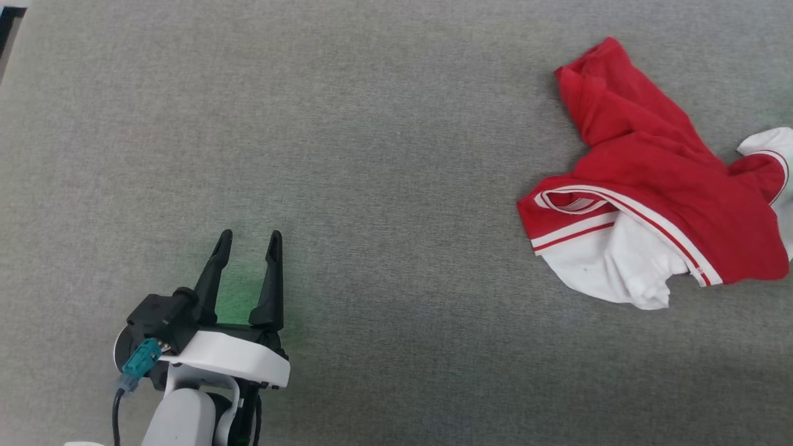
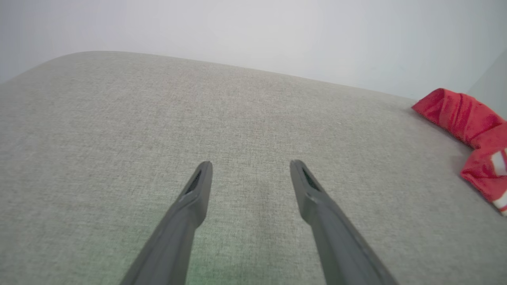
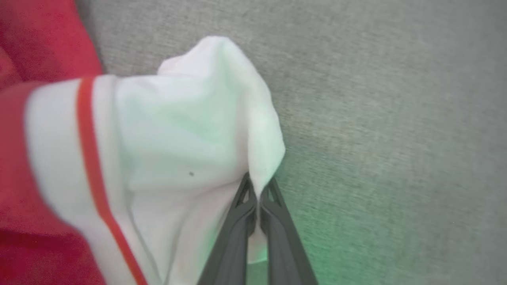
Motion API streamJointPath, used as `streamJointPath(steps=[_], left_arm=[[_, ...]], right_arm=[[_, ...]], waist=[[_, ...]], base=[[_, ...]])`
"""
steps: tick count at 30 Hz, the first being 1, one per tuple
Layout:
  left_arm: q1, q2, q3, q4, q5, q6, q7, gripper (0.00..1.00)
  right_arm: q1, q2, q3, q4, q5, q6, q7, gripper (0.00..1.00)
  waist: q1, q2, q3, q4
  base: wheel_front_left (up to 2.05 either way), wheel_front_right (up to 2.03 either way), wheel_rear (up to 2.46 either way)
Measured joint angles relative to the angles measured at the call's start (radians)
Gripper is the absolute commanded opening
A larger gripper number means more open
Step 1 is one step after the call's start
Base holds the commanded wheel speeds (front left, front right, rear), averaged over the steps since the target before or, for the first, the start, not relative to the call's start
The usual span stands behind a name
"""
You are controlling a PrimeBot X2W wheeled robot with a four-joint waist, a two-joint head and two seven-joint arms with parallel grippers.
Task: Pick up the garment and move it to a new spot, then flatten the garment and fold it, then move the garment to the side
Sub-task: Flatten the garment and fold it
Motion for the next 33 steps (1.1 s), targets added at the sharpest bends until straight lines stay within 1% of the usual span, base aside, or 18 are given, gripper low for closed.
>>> streamJointPath(steps=[2,5,7,11,15,18,19,20,21,23,25,27,29,31,33], left_arm=[[0.0,0.003,-0.003,-0.001,-0.007,0.0,0.0,1.0],[0.0,0.007,-0.011,-0.004,-0.013,0.0,0.0,1.0],[0.0,0.008,-0.016,-0.007,-0.015,0.0,0.0,1.0],[-0.002,0.02,-0.026,-0.008,-0.021,0.0,0.0,1.0],[-0.018,0.029,-0.038,-0.007,-0.026,0.0,0.0,1.0],[-0.028,0.039,-0.062,-0.004,-0.037,0.0,0.0,1.0],[-0.034,0.04,-0.071,-0.004,-0.045,0.0,0.0,1.0],[-0.039,0.045,-0.084,-0.005,-0.053,0.0,0.0,1.0],[-0.045,0.053,-0.099,-0.005,-0.062,0.0,0.0,1.0],[-0.067,0.075,-0.142,-0.007,-0.078,0.0,0.0,1.0],[-0.103,0.111,-0.209,-0.008,-0.099,0.0,0.0,1.0],[-0.144,0.163,-0.309,0.0,-0.136,0.0,0.0,1.0],[-0.198,0.227,-0.428,0.018,-0.188,0.0,0.003,1.0],[-0.268,0.284,-0.541,0.015,-0.268,0.0,0.045,1.0],[-0.355,0.334,-0.665,-0.01,-0.365,0.0,0.121,1.0]], right_arm=[[0.012,-0.01,-0.017,0.015,0.002,0.002,-0.042,0.0],[0.037,-0.058,-0.064,0.063,0.002,0.002,-0.091,0.0],[0.043,-0.077,-0.105,0.099,0.006,0.002,-0.126,0.0],[0.049,-0.1,-0.186,0.191,0.006,0.002,-0.188,0.0],[0.04,-0.086,-0.249,0.28,-0.026,0.0,-0.243,0.0],[0.029,-0.043,-0.273,0.324,-0.053,-0.001,-0.277,0.0],[0.025,-0.028,-0.279,0.327,-0.053,-0.001,-0.291,0.35],[0.02,-0.018,-0.284,0.328,-0.063,-0.001,-0.311,0.94],[0.015,-0.013,-0.292,0.331,-0.076,-0.001,-0.336,1.0],[0.012,-0.007,-0.311,0.342,-0.094,-0.001,-0.401,1.0],[0.015,0.006,-0.327,0.346,-0.114,-0.001,-0.461,1.0],[0.022,0.025,-0.337,0.342,-0.129,-0.001,-0.518,1.0],[0.036,0.044,-0.352,0.325,-0.141,-0.001,-0.568,1.0],[0.05,0.066,-0.36,0.305,-0.15,-0.001,-0.609,1.0],[0.06,0.096,-0.365,0.272,-0.15,-0.001,-0.632,1.0]], waist=[[0.0,0.0,-0.005,-0.008],[0.0,0.0,-0.01,-0.024],[0.0,0.0,-0.013,-0.034],[0.0,0.0,-0.011,-0.053],[0.0,0.0,0.001,-0.065],[0.0,0.0,0.009,-0.075],[0.0,0.0,0.009,-0.078],[0.0,0.0,0.008,-0.08],[0.0,0.0,0.007,-0.083],[0.0,0.0,0.0,-0.085],[0.0,0.0,-0.011,-0.088],[0.0,0.0,-0.025,-0.094],[0.0,0.0,-0.036,-0.106],[0.0,0.0,-0.047,-0.123],[0.0,0.0,-0.054,-0.144]], base=[[0.0,0.0,0.0],[0.0,0.0,0.0],[0.0,0.0,0.0],[0.0,0.0,0.0],[0.0,0.0,0.0],[0.0,0.0,0.0],[0.0,0.0,0.0],[0.0,0.0,0.0],[0.0,0.0,0.0],[0.0,0.0,0.0],[0.0,0.0,0.0],[0.0,0.0,0.0],[0.0,0.0,0.0],[0.0,0.0,0.0],[0.0,0.0,0.0]])
